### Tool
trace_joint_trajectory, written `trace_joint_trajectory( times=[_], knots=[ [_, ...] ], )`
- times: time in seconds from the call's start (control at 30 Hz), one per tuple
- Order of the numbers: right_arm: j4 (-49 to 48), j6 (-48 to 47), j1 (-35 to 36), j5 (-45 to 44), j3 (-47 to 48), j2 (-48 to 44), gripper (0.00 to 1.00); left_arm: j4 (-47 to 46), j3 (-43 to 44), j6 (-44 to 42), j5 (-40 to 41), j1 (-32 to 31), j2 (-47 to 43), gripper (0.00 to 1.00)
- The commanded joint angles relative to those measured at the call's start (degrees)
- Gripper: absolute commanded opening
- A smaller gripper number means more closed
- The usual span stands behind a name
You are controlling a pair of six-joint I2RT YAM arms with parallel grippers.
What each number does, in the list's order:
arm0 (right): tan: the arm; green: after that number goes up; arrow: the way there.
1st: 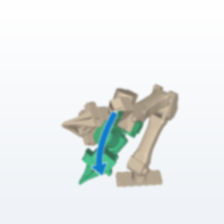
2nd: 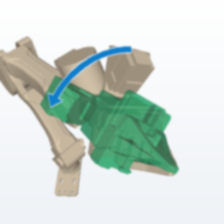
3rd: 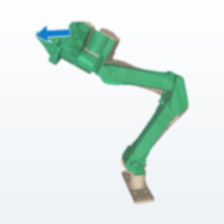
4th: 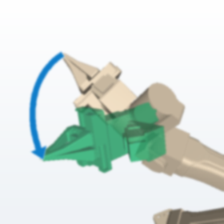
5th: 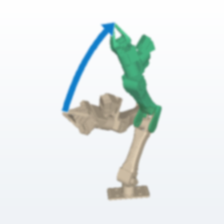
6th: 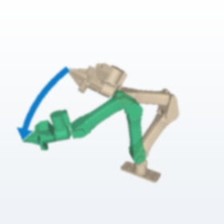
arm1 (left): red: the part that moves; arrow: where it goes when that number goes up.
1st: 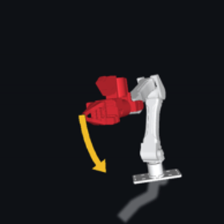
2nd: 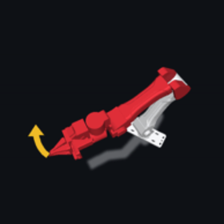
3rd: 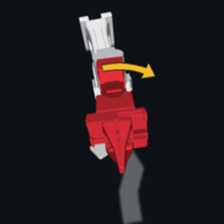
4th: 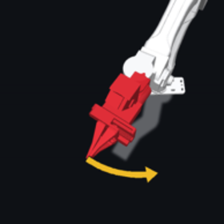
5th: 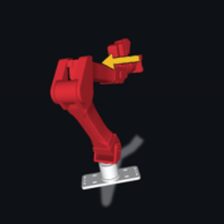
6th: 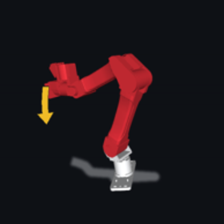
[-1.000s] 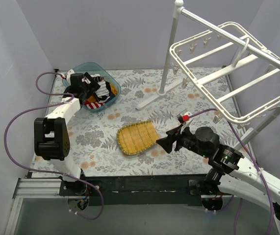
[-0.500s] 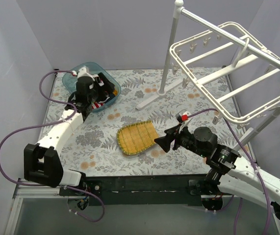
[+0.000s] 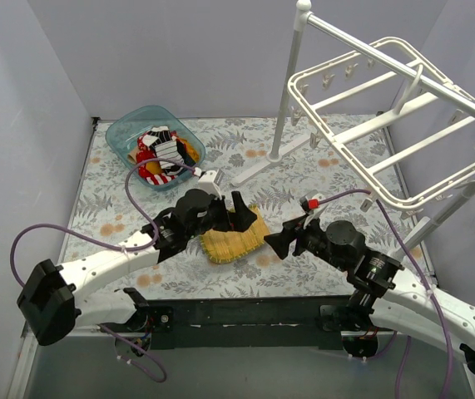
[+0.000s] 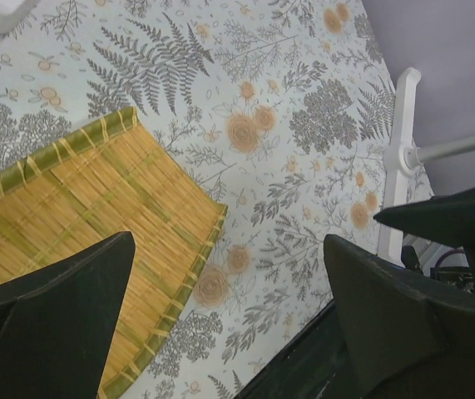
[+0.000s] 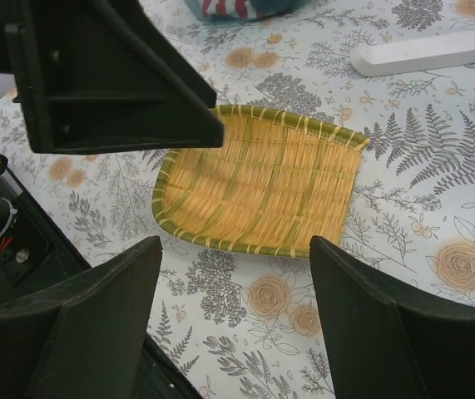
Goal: Remove the socks clipped to the hanger
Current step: Reset both arms
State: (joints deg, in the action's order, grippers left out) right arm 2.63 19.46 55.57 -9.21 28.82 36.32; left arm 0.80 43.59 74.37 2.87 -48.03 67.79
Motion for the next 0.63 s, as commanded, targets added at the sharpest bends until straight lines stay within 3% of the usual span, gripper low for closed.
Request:
trace_joint_trajectory(
  times=[0.0,0.2,0.6],
  knots=[
    [-3.16,0.31,0.24,-3.18,-0.43,-2.30,0.80,-4.14,-3.68,2.97,-1.11,-0.13,-6.96,0.98],
    [-3.60,-0.30,0.24,-3.97,-0.69,-3.18,0.80,3.15,-2.90,5.00,1.52,-0.22,-8.02,0.98],
    [-4.30,-1.18,0.24,-3.27,-0.08,-1.77,0.81,0.96,-2.72,1.92,-0.41,-0.22,-10.92,0.98]
  ],
)
